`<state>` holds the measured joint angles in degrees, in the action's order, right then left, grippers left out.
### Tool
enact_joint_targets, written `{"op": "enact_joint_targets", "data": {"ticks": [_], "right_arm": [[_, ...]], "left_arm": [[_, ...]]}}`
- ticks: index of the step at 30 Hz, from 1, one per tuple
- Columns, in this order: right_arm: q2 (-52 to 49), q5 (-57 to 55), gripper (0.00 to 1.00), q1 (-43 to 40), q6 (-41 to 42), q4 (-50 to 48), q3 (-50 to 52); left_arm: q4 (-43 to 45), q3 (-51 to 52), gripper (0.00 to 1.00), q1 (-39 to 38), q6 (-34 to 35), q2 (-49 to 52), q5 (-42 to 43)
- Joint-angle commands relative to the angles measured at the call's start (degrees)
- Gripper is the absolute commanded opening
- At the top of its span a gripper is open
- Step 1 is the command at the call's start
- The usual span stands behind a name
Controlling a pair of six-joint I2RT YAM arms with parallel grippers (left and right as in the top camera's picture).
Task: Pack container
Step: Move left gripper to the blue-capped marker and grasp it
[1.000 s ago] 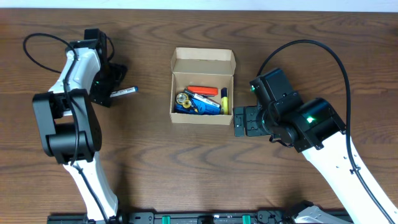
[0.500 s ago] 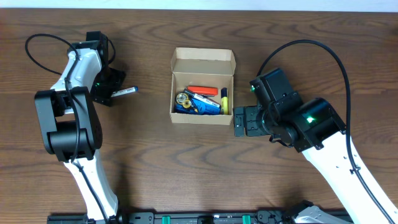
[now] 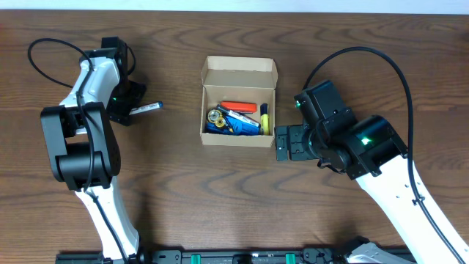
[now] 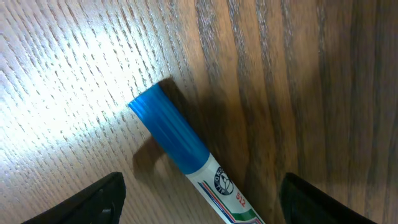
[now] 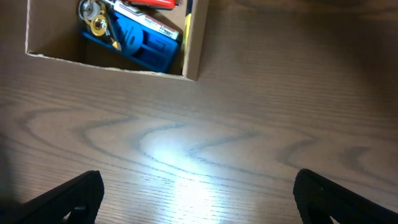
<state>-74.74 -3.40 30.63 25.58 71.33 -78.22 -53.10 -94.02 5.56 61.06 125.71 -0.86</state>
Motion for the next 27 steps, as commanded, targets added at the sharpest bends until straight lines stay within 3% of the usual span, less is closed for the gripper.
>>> {"op": "enact_joint_targets", "data": {"ticks": [1, 19, 27], "right_arm": [[0.48, -0.20, 0.99, 0.15, -0.59, 0.09, -0.42], [0.48, -0.20, 0.99, 0.15, -0.59, 0.09, -0.42], [0.48, -0.20, 0.99, 0.15, -0.59, 0.09, -0.42]], "left_arm": [[0.04, 0.35, 0.80, 0.04, -0.61, 0.57, -2.32], [4.31, 3.56, 0.75, 0.00, -0.63, 0.57, -2.25], [4.28, 3.54, 0.37, 0.00, -1.27, 0.57, -0.57]]}}
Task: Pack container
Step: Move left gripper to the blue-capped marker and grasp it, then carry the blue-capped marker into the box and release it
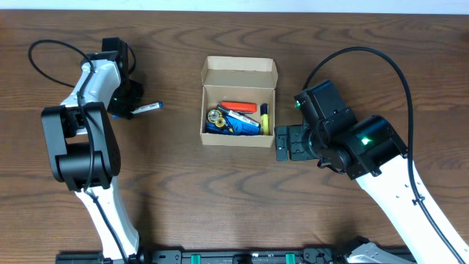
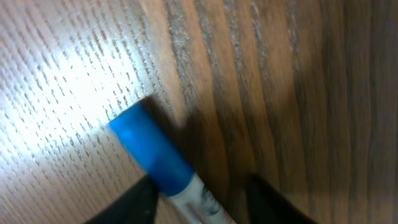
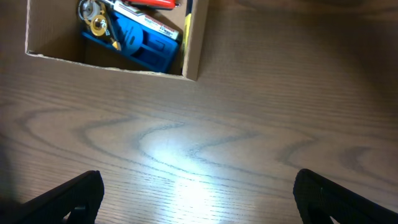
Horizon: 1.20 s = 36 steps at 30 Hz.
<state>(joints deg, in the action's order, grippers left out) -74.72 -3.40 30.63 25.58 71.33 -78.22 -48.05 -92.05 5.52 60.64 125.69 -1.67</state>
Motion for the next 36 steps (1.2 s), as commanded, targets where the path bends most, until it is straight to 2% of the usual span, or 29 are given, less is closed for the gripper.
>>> {"op": "enact_joint_targets", "data": {"ticks": [1, 5, 7, 13, 17, 19, 23, 27, 31, 34, 36], "right_arm": [[0.46, -0.20, 0.99, 0.15, -0.59, 0.09, -0.42], [0.46, -0.20, 0.99, 0.15, -0.59, 0.09, -0.42], [0.46, -0.20, 0.99, 0.15, -0.59, 0.09, -0.42], [0.46, -0.20, 0.99, 0.15, -0.59, 0.09, -0.42], [0.46, -0.20, 0.99, 0.15, -0.59, 0.09, -0.42], [0.46, -0.20, 0.99, 0.15, -0.59, 0.09, -0.42], [0.46, -0.20, 0.99, 0.15, -0.59, 0.09, -0.42], [0.46, -0.20, 0.99, 0.15, -0.59, 0.09, -0.42], [0.46, -0.20, 0.99, 0.15, -0.59, 0.09, -0.42], [0.46, -0.20, 0.99, 0.15, -0.59, 0.09, -0.42], [0.46, -0.20, 0.99, 0.15, -0.59, 0.09, -0.42]], "left_arm": [[-0.83, 1.57, 0.33, 0.04, -0.94, 0.59, 0.33], [-1.05, 1.55, 0.18, 0.04, -2.97, 0.59, 1.86], [-1.22, 1.40, 0.06, 0.04, -4.35, 0.48, 3.37], [-2.84, -0.94, 0.06, -0.33, -10.47, -2.08, 7.69], [-2.29, -3.08, 0.06, -2.34, -20.44, -6.95, 7.52], [-0.48, -3.69, 0.06, -4.09, -28.48, -9.90, 7.54], [4.33, -3.85, 0.06, -9.46, -51.30, -16.63, 9.42], [7.69, -3.85, 0.06, -17.16, -76.46, -22.38, 13.14], [6.47, -3.85, 0.06, -24.57, -102.09, -24.37, 18.23], [4.20, -3.78, 0.06, -28.98, -115.99, -23.89, 18.23], [2.71, -3.78, 0.06, -31.47, -122.22, -22.88, 18.23]]}}
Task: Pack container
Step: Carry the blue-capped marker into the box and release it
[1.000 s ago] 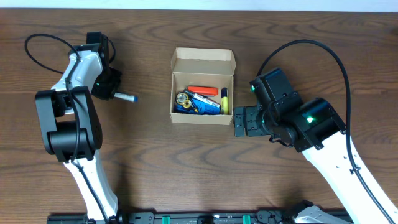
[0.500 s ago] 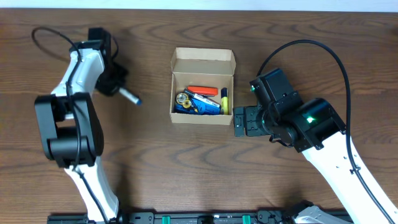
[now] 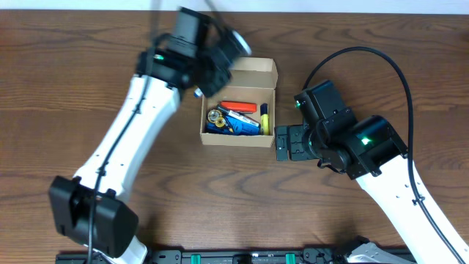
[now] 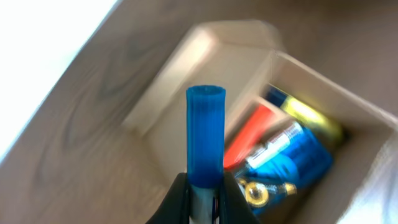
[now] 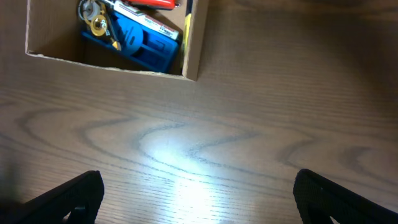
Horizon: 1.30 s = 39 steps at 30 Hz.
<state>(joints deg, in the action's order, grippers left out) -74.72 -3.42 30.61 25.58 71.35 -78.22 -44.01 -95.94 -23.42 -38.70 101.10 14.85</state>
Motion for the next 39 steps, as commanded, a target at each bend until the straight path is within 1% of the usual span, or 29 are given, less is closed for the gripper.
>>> {"op": "enact_joint_targets", "data": {"ticks": [1, 7, 18, 19, 22, 24, 27, 30, 35, 38, 39], "right_arm": [[0.46, -0.17, 0.99, 0.17, -0.59, 0.07, -0.42], [0.46, -0.17, 0.99, 0.17, -0.59, 0.07, -0.42], [0.46, -0.17, 0.99, 0.17, -0.59, 0.07, -0.42], [0.46, -0.17, 0.99, 0.17, -0.59, 0.07, -0.42], [0.46, -0.17, 0.99, 0.17, -0.59, 0.07, -0.42], [0.46, -0.17, 0.99, 0.17, -0.59, 0.07, -0.42], [0.46, -0.17, 0.99, 0.17, -0.59, 0.07, -0.42], [0.46, -0.17, 0.99, 0.17, -0.59, 0.07, -0.42], [0.46, -0.17, 0.99, 0.17, -0.59, 0.07, -0.42], [0.46, -0.17, 0.99, 0.17, -0.59, 0.07, -0.42], [0.46, -0.17, 0.99, 0.17, -0.59, 0.07, -0.42]], "left_arm": [[-1.84, 0.11, 0.06, -3.43, -24.61, 2.25, 1.70], [-5.27, 0.11, 0.06, -5.86, -33.77, 6.51, 1.68], [-6.10, 0.11, 0.06, -5.86, -34.58, 11.54, 1.73], [-6.10, 0.11, 0.08, -5.86, -34.36, 11.63, 1.73], [-5.97, 0.11, 0.25, -5.86, -32.15, 11.61, 1.70], [-5.53, 0.09, 0.27, -5.86, -29.07, 11.61, 1.68], [-5.18, -0.07, 0.35, -5.86, -21.49, 11.50, 1.20], [-5.20, -0.94, 0.42, -5.86, -11.74, 10.73, 0.13], [-5.70, -3.85, 0.38, -5.75, 4.13, 7.41, -4.63], [-6.40, -5.27, 0.32, -5.42, 10.58, 3.74, -6.43], [-6.73, -5.64, 0.27, -5.14, 12.28, 2.21, -6.43]]}}
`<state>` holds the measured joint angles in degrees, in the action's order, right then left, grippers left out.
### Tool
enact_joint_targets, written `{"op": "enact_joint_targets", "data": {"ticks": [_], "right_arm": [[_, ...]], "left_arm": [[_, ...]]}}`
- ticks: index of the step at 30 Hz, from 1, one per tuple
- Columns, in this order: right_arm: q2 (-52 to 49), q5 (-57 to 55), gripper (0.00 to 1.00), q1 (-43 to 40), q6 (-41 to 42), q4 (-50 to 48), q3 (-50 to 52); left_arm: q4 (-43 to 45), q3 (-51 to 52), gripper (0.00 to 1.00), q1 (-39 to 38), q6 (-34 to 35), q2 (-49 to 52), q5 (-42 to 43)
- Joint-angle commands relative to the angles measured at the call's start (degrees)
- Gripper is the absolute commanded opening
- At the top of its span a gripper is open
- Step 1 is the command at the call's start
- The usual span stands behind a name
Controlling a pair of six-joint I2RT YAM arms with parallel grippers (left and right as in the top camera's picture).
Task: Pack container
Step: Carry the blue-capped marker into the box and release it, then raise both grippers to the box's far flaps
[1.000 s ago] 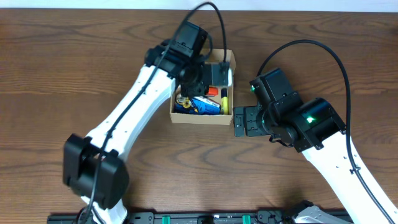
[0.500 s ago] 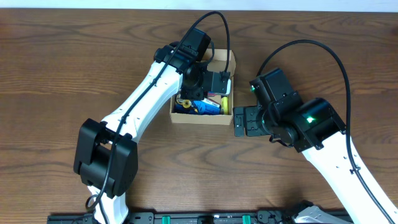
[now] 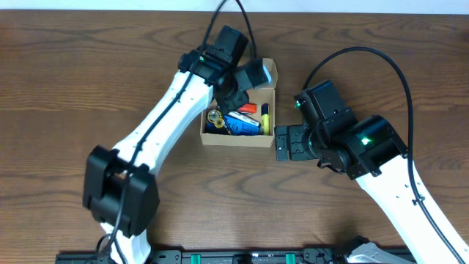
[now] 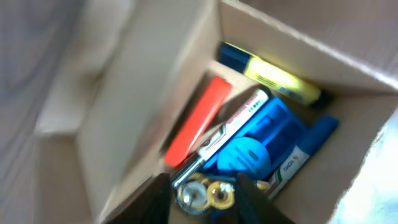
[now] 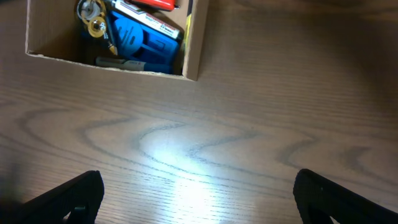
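Observation:
The open cardboard box point(image 3: 211, 138) sits mid-table. Inside it, in the left wrist view, a blue-capped white marker point(image 4: 305, 152) lies along the right wall, beside a blue object point(image 4: 261, 140), an orange marker point(image 4: 198, 121), a yellow highlighter point(image 4: 273, 76) and a gold and silver key ring point(image 4: 202, 193). My left gripper point(image 4: 204, 202) hovers over the box, open with nothing between its fingers. My right gripper point(image 5: 198, 199) stands wide open over bare table to the right of the box point(image 5: 189, 56).
The box's lid flap point(image 3: 238, 67) stands up at the far side, under the left arm. The right arm point(image 3: 352, 147) rests close against the box's right side. Dark wooden table point(image 3: 88, 176) lies all round.
My left gripper held the blue-capped marker above the box's far left corner. It is now open over the box, and the marker lies inside. The right arm has not moved.
My left gripper was open around the blue-capped marker lying on the table far left of the box. Then it closed in on the marker. Then it held it upright above the box. Now the marker lies in the box and the gripper is open.

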<state>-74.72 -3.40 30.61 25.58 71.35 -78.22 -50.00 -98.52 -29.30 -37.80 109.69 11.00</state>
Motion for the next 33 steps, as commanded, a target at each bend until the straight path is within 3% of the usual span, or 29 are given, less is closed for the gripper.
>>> {"op": "enact_joint_targets", "data": {"ticks": [1, 3, 9, 13, 17, 24, 29, 31, 33], "right_arm": [[0.46, -0.20, 0.99, 0.17, -0.59, 0.07, -0.42], [0.46, -0.20, 0.99, 0.17, -0.59, 0.07, -0.42], [0.46, -0.22, 0.99, 0.17, -0.59, -0.92, -0.42], [0.46, -0.81, 0.99, 0.17, -0.59, -3.02, -0.42], [0.46, -0.52, 0.99, 0.17, -0.48, -3.41, -0.42], [0.46, -0.13, 0.99, 0.13, 0.07, -5.18, -0.42], [-1.03, -5.81, 0.39, -0.24, 2.21, -13.14, 0.59], [-2.62, -9.38, 0.07, -0.72, 2.19, -16.57, 1.03], [-5.07, -12.41, 0.01, -1.60, 3.80, -19.26, 1.18]], "left_arm": [[-0.90, -3.26, 0.16, 1.09, 13.05, -7.76, -2.56], [-0.81, -3.34, 0.06, 2.49, 17.22, -10.80, -2.40], [-0.96, -3.34, 0.06, 10.84, 32.46, -15.67, -0.35], [-2.10, -3.32, 0.06, 18.84, 41.13, -14.80, 8.94], [-2.49, -3.23, 0.06, 24.72, 42.56, -12.37, 17.68], [-3.23, -3.21, 0.06, 26.32, 41.62, -9.05, 17.94], [-1.46, -3.21, 0.06, 26.43, 46.71, -5.07, 16.65], [-0.81, -3.21, 0.06, 26.69, 50.64, -2.56, 16.72], [0.09, -3.21, 0.06, 26.71, 53.40, 0.28, 16.94]]}}
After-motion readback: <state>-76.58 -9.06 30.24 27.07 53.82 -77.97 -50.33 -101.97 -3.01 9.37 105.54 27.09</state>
